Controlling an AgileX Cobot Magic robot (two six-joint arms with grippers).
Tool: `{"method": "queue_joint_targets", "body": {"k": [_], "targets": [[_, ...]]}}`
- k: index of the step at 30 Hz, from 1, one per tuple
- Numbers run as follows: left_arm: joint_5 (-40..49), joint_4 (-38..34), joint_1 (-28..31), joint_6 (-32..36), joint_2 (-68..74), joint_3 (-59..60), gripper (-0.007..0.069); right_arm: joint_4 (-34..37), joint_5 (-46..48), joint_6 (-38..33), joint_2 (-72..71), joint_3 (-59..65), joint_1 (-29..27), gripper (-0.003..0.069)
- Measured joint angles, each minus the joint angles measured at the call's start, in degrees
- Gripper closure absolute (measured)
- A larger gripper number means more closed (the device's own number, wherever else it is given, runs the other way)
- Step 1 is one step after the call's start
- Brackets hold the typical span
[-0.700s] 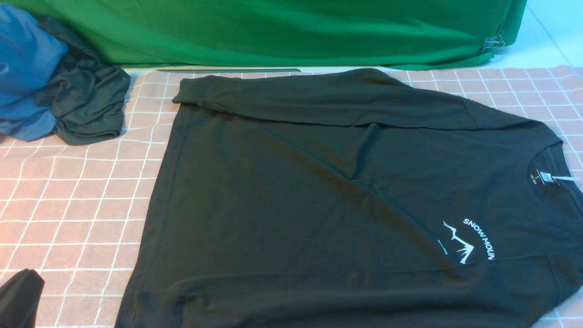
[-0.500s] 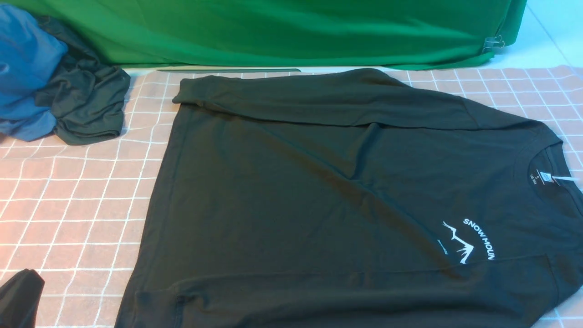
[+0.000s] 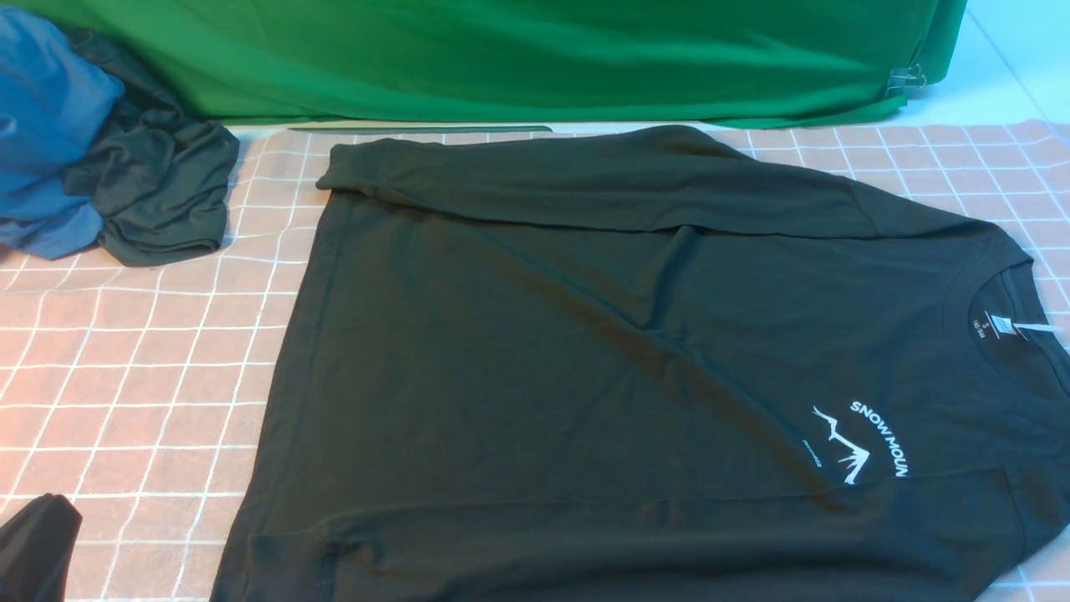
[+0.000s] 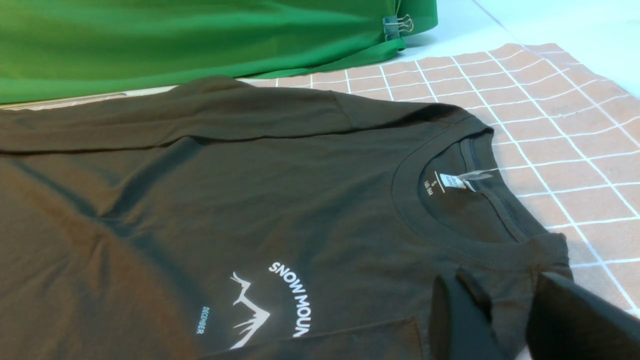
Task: Fold a long-sleeved shirt over a pink coffee tablecloth.
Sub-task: 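Grasp the left edge of the dark T-shirt lying flat on the table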
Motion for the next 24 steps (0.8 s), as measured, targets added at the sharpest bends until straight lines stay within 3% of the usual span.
{"method": "queue_joint_targets", "body": {"k": [19,24], "targets": [[-0.1,0.5,0.0,0.0,0.0,0.0,0.061,0.0,0.0,0.0,0.0,0.0,0.0,0.0411],[-3.9,1.9,0.0,0.0,0.0,0.0,0.061,0.0,0.0,0.0,0.0,0.0,0.0,0.0411]]}}
